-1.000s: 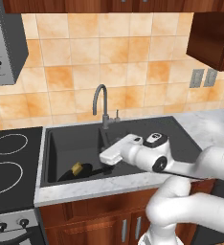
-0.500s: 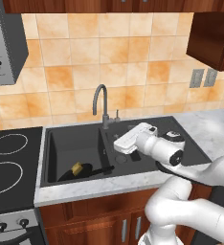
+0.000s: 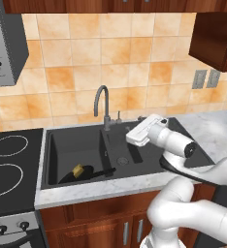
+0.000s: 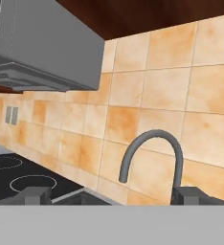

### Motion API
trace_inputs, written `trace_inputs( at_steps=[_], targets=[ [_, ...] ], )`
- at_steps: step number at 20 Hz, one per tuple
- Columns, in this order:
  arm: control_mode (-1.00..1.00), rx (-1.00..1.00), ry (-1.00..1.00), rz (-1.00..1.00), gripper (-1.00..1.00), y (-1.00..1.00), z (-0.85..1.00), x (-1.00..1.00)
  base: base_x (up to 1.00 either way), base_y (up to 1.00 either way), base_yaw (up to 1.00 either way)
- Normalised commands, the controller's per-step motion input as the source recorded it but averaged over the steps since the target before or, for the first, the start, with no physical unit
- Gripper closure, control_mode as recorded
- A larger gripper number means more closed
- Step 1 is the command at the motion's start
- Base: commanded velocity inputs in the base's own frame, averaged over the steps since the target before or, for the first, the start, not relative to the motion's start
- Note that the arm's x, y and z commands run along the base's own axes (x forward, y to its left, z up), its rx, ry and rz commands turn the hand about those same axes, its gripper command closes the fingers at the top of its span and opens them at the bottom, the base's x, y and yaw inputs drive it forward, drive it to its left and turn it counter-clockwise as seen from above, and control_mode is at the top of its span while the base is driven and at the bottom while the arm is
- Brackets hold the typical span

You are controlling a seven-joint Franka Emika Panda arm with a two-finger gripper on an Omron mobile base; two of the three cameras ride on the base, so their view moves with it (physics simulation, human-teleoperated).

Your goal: Pick the pan and sponge and place them into the sink. Then turn on the water.

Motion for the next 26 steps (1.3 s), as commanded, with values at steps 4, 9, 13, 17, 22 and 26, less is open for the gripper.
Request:
trace_inputs(
  at_steps=[4,9,13,17,22,26],
  targets=[
    [-1.0,0.0,0.0,0.0,-1.0,-0.09,0.0,0.0,0.0,0.0,0.0],
    [-1.0,0.0,0.01,0.0,-1.0,-0.1,0.0,0.05,0.0,0.0,0.0],
    [-1.0,0.0,0.03,0.0,-1.0,-0.02,0.0,0.17,0.0,0.0,0.0],
    [-1.0,0.0,0.06,0.0,-1.0,0.0,0.0,0.18,0.0,0.0,0.0],
    [-1.0,0.0,0.06,0.0,-1.0,0.0,0.0,0.17,0.0,0.0,0.0],
    [-1.0,0.0,0.04,0.0,-1.0,-0.07,0.0,0.01,0.0,0.0,0.0]
  ],
)
